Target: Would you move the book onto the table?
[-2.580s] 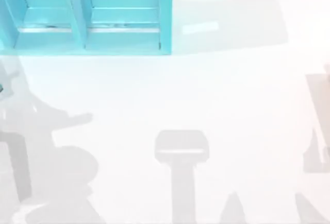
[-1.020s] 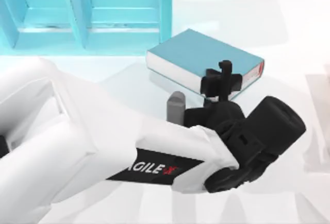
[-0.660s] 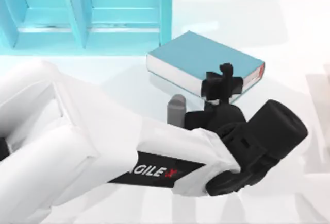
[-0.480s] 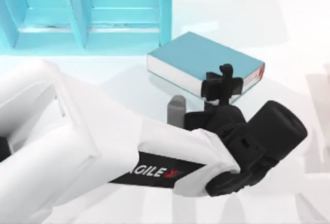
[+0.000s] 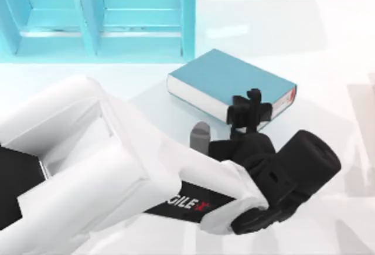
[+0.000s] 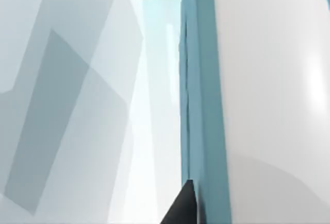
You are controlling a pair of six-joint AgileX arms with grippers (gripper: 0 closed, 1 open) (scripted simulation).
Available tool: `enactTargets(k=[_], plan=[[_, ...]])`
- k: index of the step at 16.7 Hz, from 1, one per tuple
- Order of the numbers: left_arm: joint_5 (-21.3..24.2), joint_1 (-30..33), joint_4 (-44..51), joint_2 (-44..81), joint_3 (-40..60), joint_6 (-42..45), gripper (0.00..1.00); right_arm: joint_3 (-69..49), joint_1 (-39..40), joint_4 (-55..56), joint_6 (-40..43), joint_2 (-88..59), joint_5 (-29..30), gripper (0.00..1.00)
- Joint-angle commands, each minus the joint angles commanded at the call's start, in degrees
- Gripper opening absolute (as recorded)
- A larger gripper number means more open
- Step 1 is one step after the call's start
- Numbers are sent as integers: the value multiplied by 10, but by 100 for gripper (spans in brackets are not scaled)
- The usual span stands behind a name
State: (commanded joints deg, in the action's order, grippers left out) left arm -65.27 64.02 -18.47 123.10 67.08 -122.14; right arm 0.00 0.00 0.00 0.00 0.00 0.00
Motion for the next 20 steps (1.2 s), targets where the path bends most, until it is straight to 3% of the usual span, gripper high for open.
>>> enactTargets(k=[2,15,20], plan=[[0,0,0,0,0,0,0,0,0,0,0,0,0,100],[0,0,0,0,0,0,98,0,0,0,0,0,0,100],[0,0,0,0,0,0,100,0,0,0,0,0,0,100]])
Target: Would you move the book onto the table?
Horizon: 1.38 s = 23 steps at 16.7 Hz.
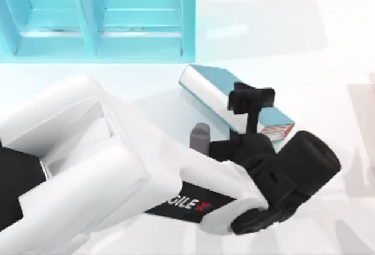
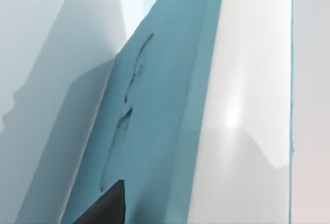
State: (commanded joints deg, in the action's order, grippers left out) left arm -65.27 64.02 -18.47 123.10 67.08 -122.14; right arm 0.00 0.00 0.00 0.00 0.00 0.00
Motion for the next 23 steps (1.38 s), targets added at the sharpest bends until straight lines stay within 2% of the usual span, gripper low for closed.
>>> enactTargets(k=[6,9,12,19,23], plan=[[-2,3,8,2,0,-8,100,0,0,0,0,0,0,100],[-14,24,64,7,9,-62,100,0,0,0,0,0,0,100],[-31,61,175,11,22,-169,100,0,0,0,0,0,0,100],[-72,165,542,2,58,-486,100,0,0,0,0,0,0,100],[-89,204,665,-11,71,-604,100,0,0,0,0,0,0,100]])
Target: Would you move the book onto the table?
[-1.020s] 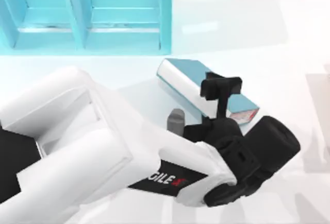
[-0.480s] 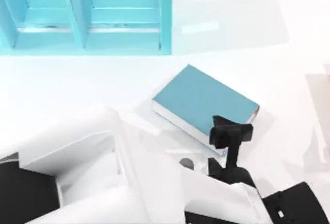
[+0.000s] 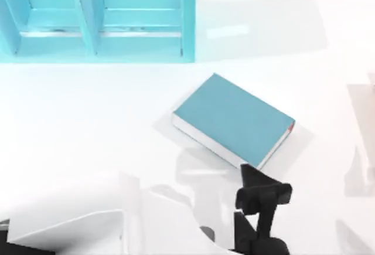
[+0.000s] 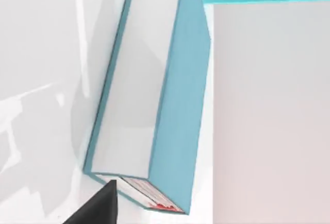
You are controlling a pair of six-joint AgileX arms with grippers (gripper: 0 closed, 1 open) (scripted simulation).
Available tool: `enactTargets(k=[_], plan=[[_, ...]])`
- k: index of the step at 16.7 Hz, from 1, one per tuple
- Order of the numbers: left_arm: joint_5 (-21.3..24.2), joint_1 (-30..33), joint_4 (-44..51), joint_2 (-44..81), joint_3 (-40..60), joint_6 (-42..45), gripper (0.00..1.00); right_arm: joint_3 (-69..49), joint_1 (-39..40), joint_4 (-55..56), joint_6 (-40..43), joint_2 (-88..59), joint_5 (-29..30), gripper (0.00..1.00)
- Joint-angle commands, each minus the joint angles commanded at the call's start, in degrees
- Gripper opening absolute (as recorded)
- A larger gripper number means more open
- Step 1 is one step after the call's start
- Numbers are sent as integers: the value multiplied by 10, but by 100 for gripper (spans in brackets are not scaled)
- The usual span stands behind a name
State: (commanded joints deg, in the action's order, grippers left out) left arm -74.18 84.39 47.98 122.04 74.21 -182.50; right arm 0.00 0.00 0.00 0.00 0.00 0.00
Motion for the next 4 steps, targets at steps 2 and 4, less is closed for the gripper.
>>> enactTargets(k=[2,4], plan=[[-4,9,25,-4,3,-24,100,0,0,0,0,0,0,100],[-5,10,28,-4,3,-27,100,0,0,0,0,0,0,100]])
